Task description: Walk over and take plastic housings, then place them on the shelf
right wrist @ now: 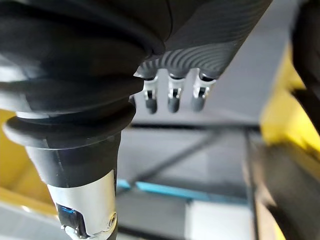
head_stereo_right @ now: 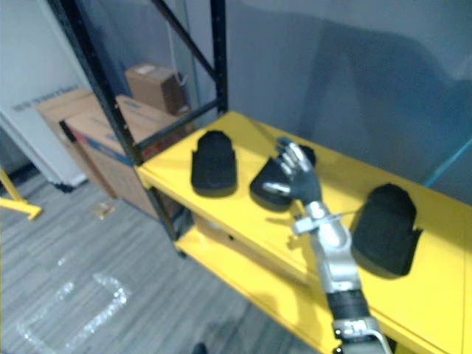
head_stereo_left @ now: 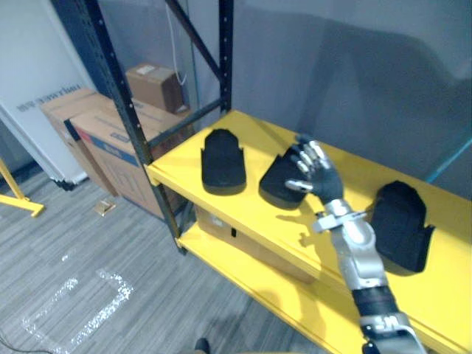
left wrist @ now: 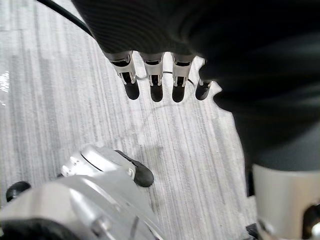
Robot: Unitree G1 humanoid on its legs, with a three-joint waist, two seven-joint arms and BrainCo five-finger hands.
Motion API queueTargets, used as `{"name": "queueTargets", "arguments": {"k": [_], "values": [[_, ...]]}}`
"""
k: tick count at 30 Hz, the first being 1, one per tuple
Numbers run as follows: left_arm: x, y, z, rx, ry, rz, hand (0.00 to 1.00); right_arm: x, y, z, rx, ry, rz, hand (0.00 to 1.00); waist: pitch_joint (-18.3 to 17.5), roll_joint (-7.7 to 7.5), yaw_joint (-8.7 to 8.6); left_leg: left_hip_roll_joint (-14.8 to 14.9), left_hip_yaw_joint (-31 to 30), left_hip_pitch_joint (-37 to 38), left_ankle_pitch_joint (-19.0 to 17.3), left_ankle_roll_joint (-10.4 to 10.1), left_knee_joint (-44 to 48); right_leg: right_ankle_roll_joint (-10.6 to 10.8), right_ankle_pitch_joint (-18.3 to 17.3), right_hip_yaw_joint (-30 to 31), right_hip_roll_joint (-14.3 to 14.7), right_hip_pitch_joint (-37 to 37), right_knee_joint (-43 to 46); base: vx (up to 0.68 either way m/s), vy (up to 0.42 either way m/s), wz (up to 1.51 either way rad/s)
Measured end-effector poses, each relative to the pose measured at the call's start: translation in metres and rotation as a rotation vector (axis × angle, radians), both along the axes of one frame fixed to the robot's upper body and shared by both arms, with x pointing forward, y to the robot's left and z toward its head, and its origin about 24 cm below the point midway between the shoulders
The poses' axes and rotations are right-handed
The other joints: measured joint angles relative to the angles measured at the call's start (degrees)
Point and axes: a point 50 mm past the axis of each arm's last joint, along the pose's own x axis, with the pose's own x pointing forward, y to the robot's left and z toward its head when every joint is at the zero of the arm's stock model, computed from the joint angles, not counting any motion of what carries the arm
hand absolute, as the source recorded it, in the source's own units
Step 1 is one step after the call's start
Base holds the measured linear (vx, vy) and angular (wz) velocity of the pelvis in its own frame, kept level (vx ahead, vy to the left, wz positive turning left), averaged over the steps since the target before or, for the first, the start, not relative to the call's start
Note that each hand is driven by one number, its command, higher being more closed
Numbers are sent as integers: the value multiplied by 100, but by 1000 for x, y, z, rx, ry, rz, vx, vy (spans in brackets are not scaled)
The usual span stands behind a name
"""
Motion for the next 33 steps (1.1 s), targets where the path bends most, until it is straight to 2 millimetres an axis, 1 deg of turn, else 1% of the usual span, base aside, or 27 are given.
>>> {"name": "queueTargets", "arguments": {"k": [2, 3, 4, 5, 6, 13, 15, 17, 20, 23, 26, 28, 30, 33], "values": [[1, -1, 0, -5, -4, -2, 0, 0, 7, -2, -15, 7, 52, 0, 30, 36, -1, 15, -53, 17, -9, 8, 0, -43, 77, -37, 27, 50, 5, 52, 13, 21], [0, -2, 0, -7, -4, -1, 0, 1, 13, -2, -23, 10, 89, 0, 40, 49, 1, 17, -56, 25, -15, 14, 0, -58, 96, -58, 28, 50, 10, 53, 21, 9], [0, -3, -1, -10, -5, 4, 0, 2, 24, -2, -42, 13, 157, 0, 64, 86, 0, 28, -72, 25, -20, 20, -1, -84, 134, -75, 38, 51, 12, 32, 12, -2], [1, -3, -1, -11, -7, 5, 0, 2, 28, -3, -49, 17, 180, 0, 71, 97, 0, 33, -73, 25, -21, 22, 0, -95, 147, -78, 43, 49, 12, 7, 12, 13], [5, -4, -1, -16, -23, 1, 0, -4, 58, -20, -74, 99, 318, 0, 81, 109, -4, 72, -175, 46, -68, -13, -2, -113, 197, -115, 92, 115, 21, -16, 8, 16], [7, -5, -1, -26, -35, -4, 0, -7, 70, -26, -81, 121, 357, 0, 141, 170, -16, 87, -176, 46, -99, 5, -2, -113, 197, -115, 102, 127, 19, -3, 1, 2], [8, -5, -1, -26, -37, -5, 0, -9, 76, -34, -126, 143, 379, 0, 170, 155, -20, 92, -176, 46, -99, 5, -2, -113, 197, -115, 108, 133, 18, 0, 0, 0], [10, -3, 0, -21, -44, -7, 0, -13, 84, -41, -165, 170, 414, 0, 228, 99, -18, 96, -179, 45, -99, 5, -2, -113, 197, -116, 114, 126, 13, 0, 0, 0], [10, -2, 0, -17, -43, -8, 0, -15, 89, -45, -209, 174, 438, 0, 238, 58, -7, 91, -183, 44, -113, 4, -2, -113, 197, -116, 110, 127, 15, 12, 0, 1], [10, -1, 0, -17, -44, -9, 0, -16, 93, -52, -241, 194, 434, 0, 234, 51, 2, 90, -192, 50, -130, 0, -1, -112, 198, -116, 107, 128, 39, 36, 0, 2], [10, -2, 0, -17, -43, -11, 0, -16, 97, -62, -296, 222, 406, 0, 234, 52, 13, 91, -202, 60, -117, -17, 0, -113, 198, -117, 108, 128, 59, 43, -5, 2], [10, -2, 0, -17, -43, -14, 0, -13, 96, -70, -338, 247, 353, 0, 239, 60, 14, 92, -233, 68, -103, 0, 1, -113, 197, -125, 109, 126, 107, 36, -2, 6], [10, -2, 0, -16, -42, -18, 0, -9, 96, -70, -369, 234, 308, 0, 241, 64, 17, 92, -284, 77, -101, 2, 1, -113, 198, -133, 110, 128, 152, 34, 2, 9], [10, -1, 0, -10, -34, -46, 0, -3, 96, -62, -371, 186, 252, 0, 253, 82, 25, 92, -351, 88, -99, 2, 2, -113, 198, -137, 114, 137, 216, 23, 6, 11]]}}
